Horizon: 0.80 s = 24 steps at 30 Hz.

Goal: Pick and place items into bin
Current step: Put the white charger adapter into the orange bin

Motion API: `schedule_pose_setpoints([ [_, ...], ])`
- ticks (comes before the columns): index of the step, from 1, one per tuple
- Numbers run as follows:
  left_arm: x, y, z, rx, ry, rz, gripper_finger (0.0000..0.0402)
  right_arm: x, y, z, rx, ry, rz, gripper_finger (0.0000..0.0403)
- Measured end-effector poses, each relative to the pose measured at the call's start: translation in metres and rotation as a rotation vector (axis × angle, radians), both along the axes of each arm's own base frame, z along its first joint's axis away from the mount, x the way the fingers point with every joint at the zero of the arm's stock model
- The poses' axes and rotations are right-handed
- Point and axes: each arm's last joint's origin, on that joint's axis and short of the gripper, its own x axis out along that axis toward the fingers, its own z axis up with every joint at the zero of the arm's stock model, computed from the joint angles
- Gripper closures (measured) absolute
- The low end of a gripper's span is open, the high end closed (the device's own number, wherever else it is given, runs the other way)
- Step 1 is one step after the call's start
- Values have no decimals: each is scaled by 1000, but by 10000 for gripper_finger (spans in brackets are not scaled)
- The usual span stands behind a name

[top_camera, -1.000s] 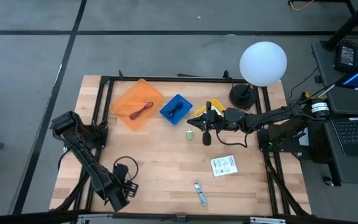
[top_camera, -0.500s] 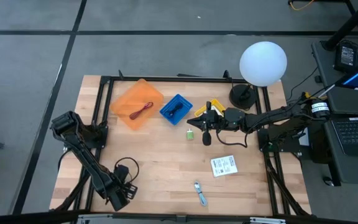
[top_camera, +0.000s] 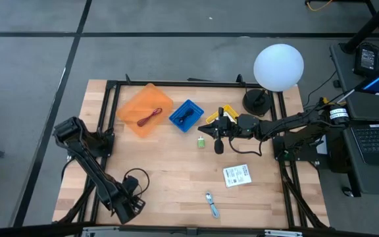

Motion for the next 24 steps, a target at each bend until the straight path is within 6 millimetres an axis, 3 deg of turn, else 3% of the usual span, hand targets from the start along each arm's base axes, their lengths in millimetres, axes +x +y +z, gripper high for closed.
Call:
schedule_pose_setpoints([
  [12, -5, 11, 34, -5, -125, -115, 218, 0, 0, -1, 3, 14, 0, 402],
  [24, -6, 41, 66, 263, -358, -297, 218, -1, 11, -10, 5, 100, 48, 402],
])
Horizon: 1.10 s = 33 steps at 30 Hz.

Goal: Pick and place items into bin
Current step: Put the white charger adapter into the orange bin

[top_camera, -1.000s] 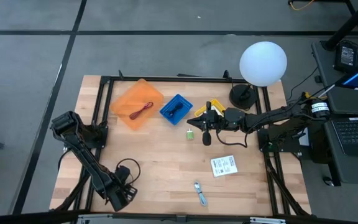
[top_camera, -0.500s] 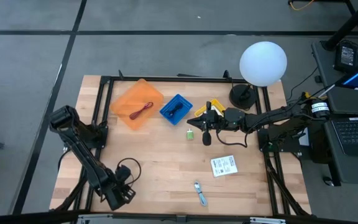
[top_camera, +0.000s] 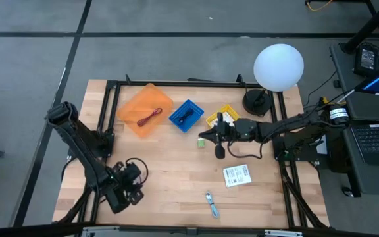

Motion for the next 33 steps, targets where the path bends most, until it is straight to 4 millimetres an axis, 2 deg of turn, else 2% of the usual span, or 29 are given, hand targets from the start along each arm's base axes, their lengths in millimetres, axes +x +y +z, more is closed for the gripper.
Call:
schedule_pose_setpoints([
  [10, 25, 26, 4, 250, -27, -195, 218, -3, 24, -1, -4, 19, 86, 402],
  [15, 34, 36, 13, 367, -99, -240, 218, -13, 34, 8, -6, 31, 126, 402],
  [20, 42, 40, 24, 389, -173, -292, 218, -23, 42, 19, -22, 12, 163, 402],
  [27, 58, 47, 30, 427, -230, -364, 218, -25, 47, 21, -54, 9, 189, 402],
  [30, 64, 49, 25, 433, -287, -396, 218, -25, 47, 19, -53, 23, 188, 402],
  [33, 66, 53, 10, 408, -358, -438, 218, -26, 48, 18, -54, 35, 193, 402],
])
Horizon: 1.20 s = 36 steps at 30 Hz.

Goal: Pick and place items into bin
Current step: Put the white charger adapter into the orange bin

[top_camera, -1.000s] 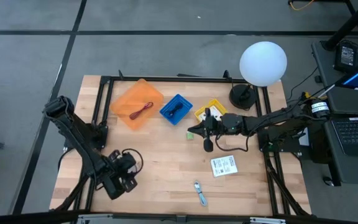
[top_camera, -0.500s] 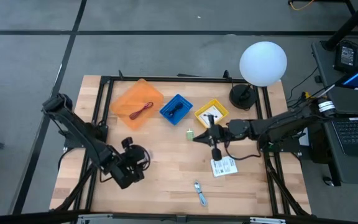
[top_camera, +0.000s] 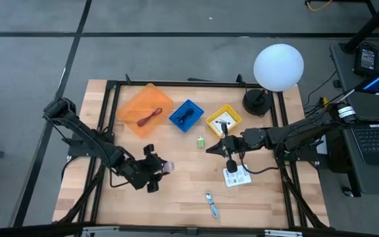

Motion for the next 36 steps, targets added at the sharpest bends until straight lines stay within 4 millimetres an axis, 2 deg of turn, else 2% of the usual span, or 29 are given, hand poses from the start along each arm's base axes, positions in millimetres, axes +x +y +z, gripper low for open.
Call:
schedule_pose_setpoints([
  [4, -8, 12, -13, -24, -55, -10, 218, -1, 3, 0, 1, -1, 12, 402],
  [12, -31, 31, -5, -19, -223, -74, 218, -1, 4, 0, -5, -5, 17, 402],
  [19, -44, 46, -13, 23, -317, -123, 218, -1, 3, 0, -45, -27, 46, 402],
  [26, -44, 64, -20, 66, -340, -143, 218, -13, -10, -20, -50, -133, 8, 402],
  [31, -39, 77, -18, 111, -342, -170, 218, -14, -19, -23, -41, -141, -28, 402],
  [36, -33, 96, -16, 193, -343, -64, 218, -14, -20, -24, -41, -130, -37, 402],
])
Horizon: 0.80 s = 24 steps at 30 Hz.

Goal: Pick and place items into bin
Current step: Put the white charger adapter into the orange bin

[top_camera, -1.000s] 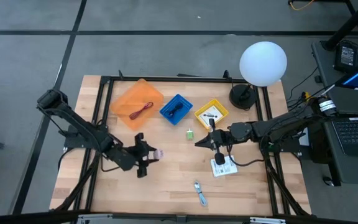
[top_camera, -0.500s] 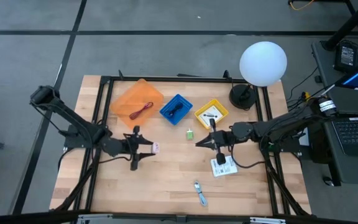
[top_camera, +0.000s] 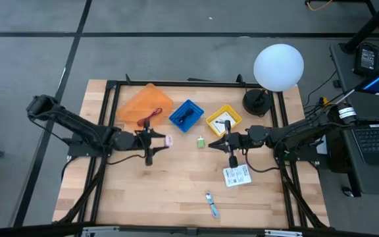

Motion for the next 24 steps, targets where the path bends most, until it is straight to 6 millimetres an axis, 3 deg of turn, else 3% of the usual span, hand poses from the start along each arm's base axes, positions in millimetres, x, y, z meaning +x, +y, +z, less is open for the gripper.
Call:
schedule_pose_setpoints([
  [14, 7, 30, 0, -38, 10, 20, 218, 1, -8, 1, 3, -11, -136, 402],
  [24, 8, 37, 1, -32, -3, 56, 218, 2, -35, 3, -19, -20, -245, 402],
])
